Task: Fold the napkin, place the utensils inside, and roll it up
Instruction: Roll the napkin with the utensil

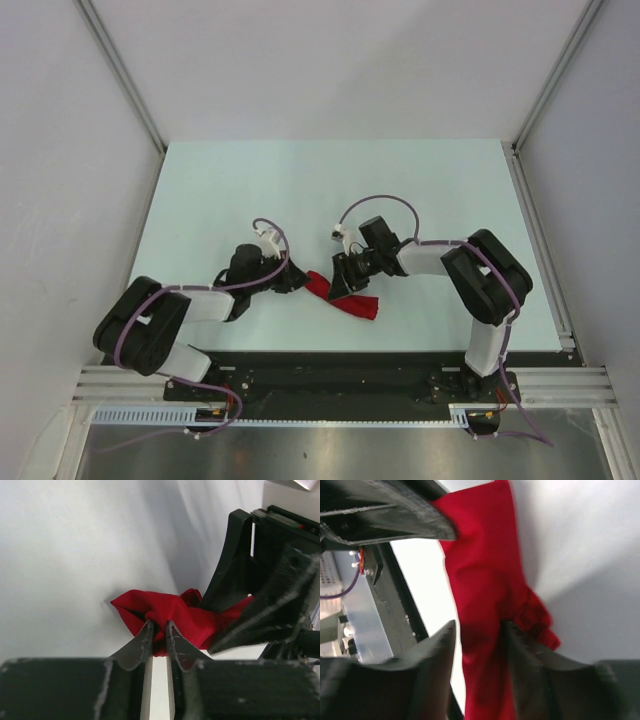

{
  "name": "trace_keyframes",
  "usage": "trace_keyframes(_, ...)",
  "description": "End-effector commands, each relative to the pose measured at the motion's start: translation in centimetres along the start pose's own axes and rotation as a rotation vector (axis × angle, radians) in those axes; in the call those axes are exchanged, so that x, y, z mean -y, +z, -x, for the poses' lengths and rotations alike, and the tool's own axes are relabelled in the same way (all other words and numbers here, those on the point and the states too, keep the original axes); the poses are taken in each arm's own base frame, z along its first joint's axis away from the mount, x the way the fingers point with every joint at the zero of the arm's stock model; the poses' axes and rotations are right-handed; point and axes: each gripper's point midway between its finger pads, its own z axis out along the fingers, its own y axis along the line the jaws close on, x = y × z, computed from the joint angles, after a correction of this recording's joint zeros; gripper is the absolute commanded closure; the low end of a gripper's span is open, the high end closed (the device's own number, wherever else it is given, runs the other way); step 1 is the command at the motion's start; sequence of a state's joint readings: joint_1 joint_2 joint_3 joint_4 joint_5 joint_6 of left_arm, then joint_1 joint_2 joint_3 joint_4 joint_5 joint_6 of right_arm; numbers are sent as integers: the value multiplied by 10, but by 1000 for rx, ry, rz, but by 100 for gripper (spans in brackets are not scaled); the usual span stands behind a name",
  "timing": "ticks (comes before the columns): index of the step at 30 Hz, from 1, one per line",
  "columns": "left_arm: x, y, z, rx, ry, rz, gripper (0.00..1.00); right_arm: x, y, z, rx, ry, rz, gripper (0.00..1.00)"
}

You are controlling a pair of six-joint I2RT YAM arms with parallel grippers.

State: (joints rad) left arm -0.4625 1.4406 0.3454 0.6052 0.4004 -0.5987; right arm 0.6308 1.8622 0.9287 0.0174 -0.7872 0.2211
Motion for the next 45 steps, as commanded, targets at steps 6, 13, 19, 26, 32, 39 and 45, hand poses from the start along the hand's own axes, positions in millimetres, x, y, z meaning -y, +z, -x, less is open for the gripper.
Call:
trace_keyframes(6, 16, 13, 19, -9, 25, -38, 87, -9, -52, 40, 108, -145, -310, 34)
trace_keyframes(13, 12, 18, 18, -27, -3, -18, 88, -31, -62, 56, 212, -372, -571, 30)
trace_keyframes(19, 11, 20, 19, -31, -8, -10, 88, -44, -32, 40, 145, -524, -632, 32)
trace_keyframes(26, 10, 22, 18, -35, -15, -6, 88, -24, -7, 20, 37, -595, -713, 35)
trace_keyframes(32, 12, 22, 21, -39, -5, -10, 84, -12, -9, 23, 49, -613, -774, 35)
trace_keyframes(39, 16, 24, 32, -24, 3, -2, 60, -6, -11, 27, 52, -615, -788, 35)
trace_keyframes(45, 11, 22, 45, -5, 26, 52, 46, 8, -15, 32, 48, -594, -789, 35)
